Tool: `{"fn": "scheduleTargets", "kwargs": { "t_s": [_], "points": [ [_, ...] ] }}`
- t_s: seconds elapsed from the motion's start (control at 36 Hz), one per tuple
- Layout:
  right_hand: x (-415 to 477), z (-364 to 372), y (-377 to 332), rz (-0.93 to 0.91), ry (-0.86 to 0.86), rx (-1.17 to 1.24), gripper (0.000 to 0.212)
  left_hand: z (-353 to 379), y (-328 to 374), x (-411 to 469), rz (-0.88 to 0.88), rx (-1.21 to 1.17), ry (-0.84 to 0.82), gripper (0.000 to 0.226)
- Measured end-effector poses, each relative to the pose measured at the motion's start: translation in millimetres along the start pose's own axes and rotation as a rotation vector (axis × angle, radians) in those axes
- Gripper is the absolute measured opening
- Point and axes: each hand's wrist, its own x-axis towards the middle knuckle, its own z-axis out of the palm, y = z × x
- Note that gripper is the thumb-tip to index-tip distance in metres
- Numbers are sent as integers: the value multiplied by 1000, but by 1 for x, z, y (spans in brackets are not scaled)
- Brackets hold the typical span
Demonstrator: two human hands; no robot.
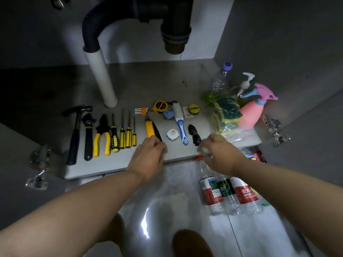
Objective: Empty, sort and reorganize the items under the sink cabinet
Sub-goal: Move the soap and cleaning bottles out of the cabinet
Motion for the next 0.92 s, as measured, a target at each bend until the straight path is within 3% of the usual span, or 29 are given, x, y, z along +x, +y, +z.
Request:
{"fn": "scheduleTargets", "kwargs": {
  "t_s": [0.08, 0.22, 0.33, 0.47, 0.56, 0.61, 0.67, 0.75, 0.83, 0.92],
  "points": [
    [13, -10, 10, 125, 241, -67, 48, 0, -1, 8, 53, 69, 20, 42],
    [28, -17, 36, 351, 326, -129, 54, 9, 7, 12, 120, 54, 18, 42],
    [34, -9, 33, 413, 442, -78, 52, 12, 14, 16, 138, 25, 63, 41],
    [33, -24, 36, 484, 687, 16, 45, 16, 22, 23, 144, 7, 89, 34],
    [34, -55, 59, 587, 822, -77, 57, 19, 29, 28, 127, -34, 105, 31],
    [35, -77, 80, 616, 792, -110, 65, 21, 35, 32, 117, -61, 113, 30],
    [39, -92, 102, 591, 648, -62, 70, 22, 43, 35, 117, -93, 117, 27],
    [43, -103, 123, 558, 434, 47, 62, 25, 55, 39, 122, -134, 103, 23],
    [40, -110, 127, 619, 458, -8, 41, 24, 68, 42, 138, -192, 73, 22],
    [28, -113, 121, 631, 497, 18, 39, 17, 81, 46, 167, -235, 25, 24]
  ]
}}
